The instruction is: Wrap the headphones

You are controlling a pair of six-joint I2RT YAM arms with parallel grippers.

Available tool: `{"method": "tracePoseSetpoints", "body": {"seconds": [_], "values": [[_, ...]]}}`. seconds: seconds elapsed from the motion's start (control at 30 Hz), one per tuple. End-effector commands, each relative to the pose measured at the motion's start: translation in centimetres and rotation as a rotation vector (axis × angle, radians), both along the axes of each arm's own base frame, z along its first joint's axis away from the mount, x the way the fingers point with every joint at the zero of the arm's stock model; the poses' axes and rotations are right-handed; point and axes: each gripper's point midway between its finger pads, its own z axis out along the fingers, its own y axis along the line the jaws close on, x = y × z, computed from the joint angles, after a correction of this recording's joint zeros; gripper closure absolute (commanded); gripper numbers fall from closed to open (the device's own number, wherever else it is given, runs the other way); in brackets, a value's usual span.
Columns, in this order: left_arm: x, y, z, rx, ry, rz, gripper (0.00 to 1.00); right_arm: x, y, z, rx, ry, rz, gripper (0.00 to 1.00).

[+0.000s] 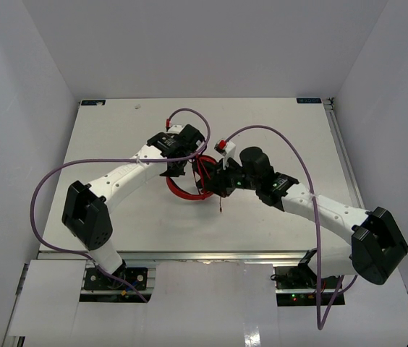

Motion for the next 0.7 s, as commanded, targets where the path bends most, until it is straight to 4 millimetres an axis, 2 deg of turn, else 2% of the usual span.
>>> {"method": "tracePoseSetpoints", "body": {"seconds": [0.0,0.17,0.4,0.47,0.57,0.67], "values": [[2.1,1.2,4.3,-0.083,-0.179,0.125,1.00,-1.1,1.9,1.6,0.069,-0.052,0.031,0.88],[2.1,1.9,5.6,-0.132,-0.225,0.159,1.00,-2.0,2.4,1.0,0.046,-0.067,0.024,0.84],[1.9,1.8,8.2,-0.281,-0.286,0.155,1.00,-2.6,1.6,-1.0,0.010,-0.078,-0.021,0.84],[1.7,1.5,8.7,-0.317,-0.291,0.141,1.00,-2.3,1.4,-1.5,-0.006,-0.085,-0.041,0.83],[1.4,1.6,9.3,-0.338,-0.301,0.137,1.00,-1.6,0.9,-2.0,-0.027,-0.099,-0.086,0.91],[1.2,1.9,9.7,-0.344,-0.311,0.142,1.00,-0.9,0.3,-2.5,-0.036,-0.118,-0.133,0.92]]}}
